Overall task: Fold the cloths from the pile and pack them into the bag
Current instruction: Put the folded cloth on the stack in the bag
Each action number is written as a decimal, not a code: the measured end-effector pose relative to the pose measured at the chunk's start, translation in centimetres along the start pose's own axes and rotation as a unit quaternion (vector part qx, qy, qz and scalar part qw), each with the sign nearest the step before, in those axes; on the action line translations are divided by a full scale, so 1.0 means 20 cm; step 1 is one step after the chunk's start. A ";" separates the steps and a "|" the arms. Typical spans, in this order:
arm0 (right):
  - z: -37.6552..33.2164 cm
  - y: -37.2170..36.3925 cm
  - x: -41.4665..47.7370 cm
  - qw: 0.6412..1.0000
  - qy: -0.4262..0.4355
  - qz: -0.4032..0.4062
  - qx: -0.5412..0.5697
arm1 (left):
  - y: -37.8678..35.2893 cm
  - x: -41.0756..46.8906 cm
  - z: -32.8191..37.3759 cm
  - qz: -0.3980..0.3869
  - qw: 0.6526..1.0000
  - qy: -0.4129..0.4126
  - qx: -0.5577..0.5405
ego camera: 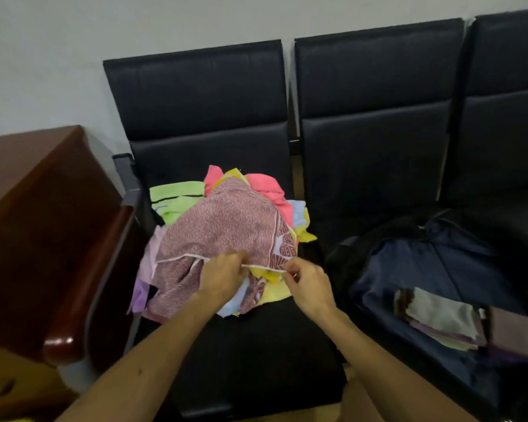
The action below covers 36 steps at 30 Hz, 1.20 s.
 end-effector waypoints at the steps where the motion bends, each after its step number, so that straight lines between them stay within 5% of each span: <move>1: -0.01 -0.08 0.06 1.000 0.000 -0.024 -0.010 | 0.00 0.03 -0.05 0.002 1.000 0.001 0.021; 10: -0.08 -0.46 0.31 0.966 0.001 -0.197 -0.170 | -0.13 0.20 -0.22 0.023 0.987 -0.065 0.142; 21: -0.08 -0.44 0.38 0.959 -0.008 -0.221 -0.174 | -0.19 0.25 -0.31 0.118 0.991 -0.066 0.017; 24: -0.11 -0.36 0.34 0.968 -0.044 -0.209 -0.133 | 0.00 0.18 -0.23 0.162 0.981 -0.071 -0.079; 27: -0.18 -0.25 0.29 0.980 -0.058 -0.162 -0.103 | 0.21 0.11 -0.16 0.115 0.964 -0.096 -0.219; 36: -0.58 0.08 0.04 0.998 -0.022 -0.027 -0.058 | 0.92 -0.28 0.11 0.214 0.921 -0.183 -0.270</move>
Point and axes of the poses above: each hand's wrist, its own x-axis towards the middle knuckle, its own y-axis out of the back of the hand, z = x × y, the point moved 5 cm from there along x, towards the middle knuckle, and after that the axes turned 7 degrees about -z, right-handed, at the moved point
